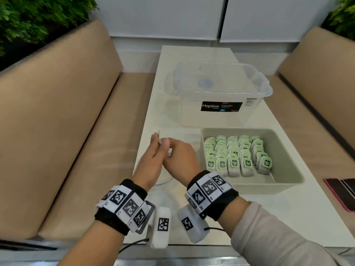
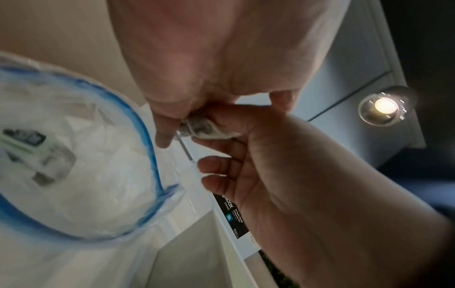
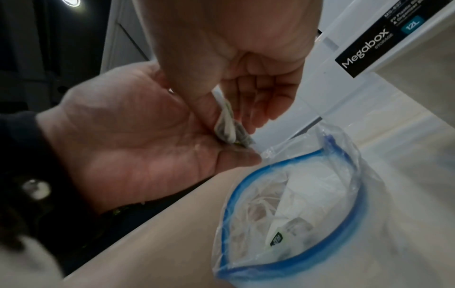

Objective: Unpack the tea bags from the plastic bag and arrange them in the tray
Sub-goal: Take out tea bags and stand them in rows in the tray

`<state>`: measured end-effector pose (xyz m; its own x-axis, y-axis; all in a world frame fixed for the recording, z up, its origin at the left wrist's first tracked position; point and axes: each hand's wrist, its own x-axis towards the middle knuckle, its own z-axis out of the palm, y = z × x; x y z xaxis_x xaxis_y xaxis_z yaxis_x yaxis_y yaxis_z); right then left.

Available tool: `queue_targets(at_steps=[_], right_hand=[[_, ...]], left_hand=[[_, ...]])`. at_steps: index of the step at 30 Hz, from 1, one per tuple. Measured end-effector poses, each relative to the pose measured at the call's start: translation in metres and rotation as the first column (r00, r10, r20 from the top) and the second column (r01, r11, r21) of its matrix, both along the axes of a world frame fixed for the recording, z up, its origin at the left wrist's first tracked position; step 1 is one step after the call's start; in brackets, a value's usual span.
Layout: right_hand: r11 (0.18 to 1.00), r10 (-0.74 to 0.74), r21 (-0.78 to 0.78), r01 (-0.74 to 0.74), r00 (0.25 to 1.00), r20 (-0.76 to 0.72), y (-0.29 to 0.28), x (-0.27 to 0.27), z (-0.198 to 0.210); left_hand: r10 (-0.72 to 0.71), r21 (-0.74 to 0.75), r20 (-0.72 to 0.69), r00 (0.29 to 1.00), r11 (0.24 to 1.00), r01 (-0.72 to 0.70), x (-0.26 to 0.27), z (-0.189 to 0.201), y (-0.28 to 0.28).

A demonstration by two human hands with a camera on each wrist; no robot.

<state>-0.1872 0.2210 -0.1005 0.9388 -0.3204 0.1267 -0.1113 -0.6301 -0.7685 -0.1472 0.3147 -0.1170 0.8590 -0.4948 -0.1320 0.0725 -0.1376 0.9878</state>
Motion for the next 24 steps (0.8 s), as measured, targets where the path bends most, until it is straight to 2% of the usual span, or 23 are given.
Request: queue_targets(at_steps=[2, 7, 11, 16, 20, 22, 24], right_hand=[[0.998, 0.042, -0.039, -0.043, 0.999, -0.032, -0.005, -0.004, 0.003], [0.951, 0.151, -0.252, -0.181, 0.98, -0.133, -0.019, -0.007, 0.002], [0.948, 0.145, -0.263, -0.181, 0.978, -0.151, -0.028, -0.009, 0.0], [0.956, 0.229, -0.145, -0.254, 0.958, -0.172, -0.045, -0.011, 0.003], [0.988, 0.136, 0.089, -0.128, 0.986, -0.094, -0.065, -0.015, 0.012], [0.979, 0.075, 0.197, -0.06, 0.995, -0.068, -0.078, -0.013, 0.015], [0.956, 0.04, 0.292, -0.012, 0.995, -0.089, -0.089, -0.009, 0.018]], left_hand=[[-0.011, -0.069, -0.091, 0.996, 0.998, 0.005, 0.004, -0.002, -0.005], [-0.054, -0.236, -0.216, 0.975, 0.972, 0.001, -0.002, 0.004, -0.024], [-0.042, -0.33, -0.354, 0.934, 0.94, -0.083, -0.002, 0.002, -0.035], [0.022, -0.291, -0.395, 0.918, 0.945, -0.148, 0.0, 0.003, -0.044], [0.1, -0.26, -0.365, 0.926, 0.944, -0.205, 0.001, 0.004, -0.047], [0.081, -0.291, -0.327, 0.941, 0.939, -0.182, 0.002, 0.008, -0.045], [0.005, -0.332, -0.27, 0.963, 0.938, -0.098, 0.001, 0.011, -0.043]])
